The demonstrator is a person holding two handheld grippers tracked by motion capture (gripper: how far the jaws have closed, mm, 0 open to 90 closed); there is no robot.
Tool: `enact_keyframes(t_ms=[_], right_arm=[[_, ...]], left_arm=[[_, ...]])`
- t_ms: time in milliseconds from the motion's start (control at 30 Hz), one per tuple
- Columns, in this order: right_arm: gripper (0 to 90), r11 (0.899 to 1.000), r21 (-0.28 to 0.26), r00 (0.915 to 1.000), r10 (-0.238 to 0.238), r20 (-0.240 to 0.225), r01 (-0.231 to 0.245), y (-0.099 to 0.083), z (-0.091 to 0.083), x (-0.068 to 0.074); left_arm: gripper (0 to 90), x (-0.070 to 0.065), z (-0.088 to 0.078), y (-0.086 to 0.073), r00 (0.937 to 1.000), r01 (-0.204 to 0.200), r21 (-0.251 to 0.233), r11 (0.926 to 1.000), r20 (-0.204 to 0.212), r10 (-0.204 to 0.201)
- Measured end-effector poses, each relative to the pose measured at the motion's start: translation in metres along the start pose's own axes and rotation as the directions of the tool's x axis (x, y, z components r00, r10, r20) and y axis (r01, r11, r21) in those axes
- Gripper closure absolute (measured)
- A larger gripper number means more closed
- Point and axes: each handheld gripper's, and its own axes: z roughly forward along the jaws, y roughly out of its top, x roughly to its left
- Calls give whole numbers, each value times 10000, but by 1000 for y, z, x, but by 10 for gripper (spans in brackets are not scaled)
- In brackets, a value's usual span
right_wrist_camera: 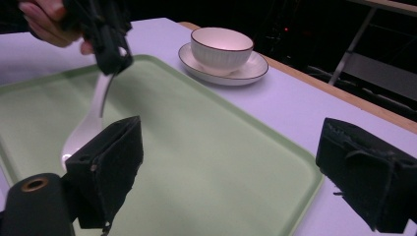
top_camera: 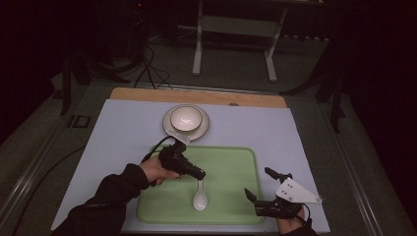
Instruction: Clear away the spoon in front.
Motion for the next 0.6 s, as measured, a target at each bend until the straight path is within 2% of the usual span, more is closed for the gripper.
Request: enact_keyframes(t_ms=[33,67,133,233,300,400,467,600], right_arm=[[107,10000,2,10000,-4,-13,4,0,0,0],[107,10000,10,10000,10,-22,-10,0,0,0],[107,10000,8,10000,2,-27,-2,0,0,0],[107,10000,14,10000,11,-49,-11,0,0,0],[107,10000,27,10000,19,-61,-19,0,0,0],[107,10000,40,10000,39,-79,-39,0,0,0],[107,10000,53,9999,43,-107,-42,0,1,0],[107,10000,88,9998,15,-182,-14,0,2,0]], left_arm=[[796,3,0,-2,9999,-82,-159,9998,-129,80],[790,6,1,-3,9998,1,-232,9997,-215,-6],[753,12,3,-6,9979,-176,-330,9993,-633,154],[711,22,7,-11,9953,-9,-531,9986,-965,-43],[692,29,11,-15,9937,309,-711,9970,-1049,-383],[653,37,18,-21,9884,366,-820,9960,-1441,-482],[630,40,22,-23,9870,334,-866,9957,-1541,-465],[588,43,29,-27,9790,354,-928,9951,-1967,-532]])
